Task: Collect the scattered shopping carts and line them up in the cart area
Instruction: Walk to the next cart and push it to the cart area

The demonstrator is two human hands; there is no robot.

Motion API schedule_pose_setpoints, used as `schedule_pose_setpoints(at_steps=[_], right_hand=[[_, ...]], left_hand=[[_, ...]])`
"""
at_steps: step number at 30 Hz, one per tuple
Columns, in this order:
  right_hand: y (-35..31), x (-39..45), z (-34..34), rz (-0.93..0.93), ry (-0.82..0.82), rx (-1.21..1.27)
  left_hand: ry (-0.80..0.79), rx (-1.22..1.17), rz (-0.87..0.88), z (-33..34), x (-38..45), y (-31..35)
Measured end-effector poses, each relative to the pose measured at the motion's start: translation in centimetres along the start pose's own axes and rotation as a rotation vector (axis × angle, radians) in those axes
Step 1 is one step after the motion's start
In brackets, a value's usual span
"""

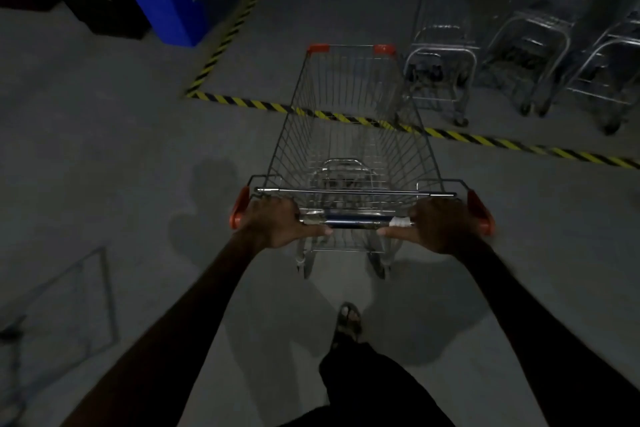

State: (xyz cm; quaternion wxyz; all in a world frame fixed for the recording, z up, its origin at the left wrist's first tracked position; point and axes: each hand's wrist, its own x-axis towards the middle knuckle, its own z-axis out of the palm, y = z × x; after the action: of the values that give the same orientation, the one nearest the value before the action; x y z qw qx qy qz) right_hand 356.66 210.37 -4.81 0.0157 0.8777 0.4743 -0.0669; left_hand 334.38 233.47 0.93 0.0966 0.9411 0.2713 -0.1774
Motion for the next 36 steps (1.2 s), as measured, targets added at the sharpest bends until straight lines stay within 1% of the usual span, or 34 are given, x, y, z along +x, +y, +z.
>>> schedule_pose_setpoints(at_steps=[3,7,10,14,20,22,26,28,31,33,36], right_hand=[[1.4,6.7,-1.5,0.003,-0.061,0.068],[2.7,14.9,-3.1,0.006,-0.104,0.116],[3.5,20.8,-4.2,0.002,-0.093,0.058],[4.3,28.4,-5.6,0.025,-0.072,0.041],[5.1,40.4,-7.5,0.068,-0.049,0.077],[5.3,44.3,-8.1,0.088,-0.059,0.071],[5.9,52.2,-8.8,0.119,-0.008,0.045],[6.2,56.0,-8.9,0.155,-0.042,0.040],[6.0,61.5,-9.1,0.234,-0.079,0.132],[5.7,64.8,-9.7,0.291,-0.055,0.154],[5.0,69.5,-10.8,0.365,0.013,0.218]], left_hand=[[-0.026,0.014,-0.024,-3.1,5.8,-1.1],[0.009,0.035,-0.024,-6.2,13.4,-3.2],[-0.006,0.050,-0.028,-8.7,18.8,-4.5],[-0.012,0.048,-0.017,-11.7,26.6,-7.1],[0.006,0.063,-0.008,-16.2,39.4,-11.9],[-0.018,0.071,0.020,-18.3,43.3,-13.0],[-0.019,0.087,0.060,-22.0,51.7,-15.7],[-0.022,0.113,0.086,-23.5,55.8,-17.2],[0.004,0.173,0.120,-25.9,62.0,-19.6],[0.032,0.184,0.127,-27.2,66.1,-21.2],[0.096,0.137,0.167,-29.1,71.9,-23.3]])
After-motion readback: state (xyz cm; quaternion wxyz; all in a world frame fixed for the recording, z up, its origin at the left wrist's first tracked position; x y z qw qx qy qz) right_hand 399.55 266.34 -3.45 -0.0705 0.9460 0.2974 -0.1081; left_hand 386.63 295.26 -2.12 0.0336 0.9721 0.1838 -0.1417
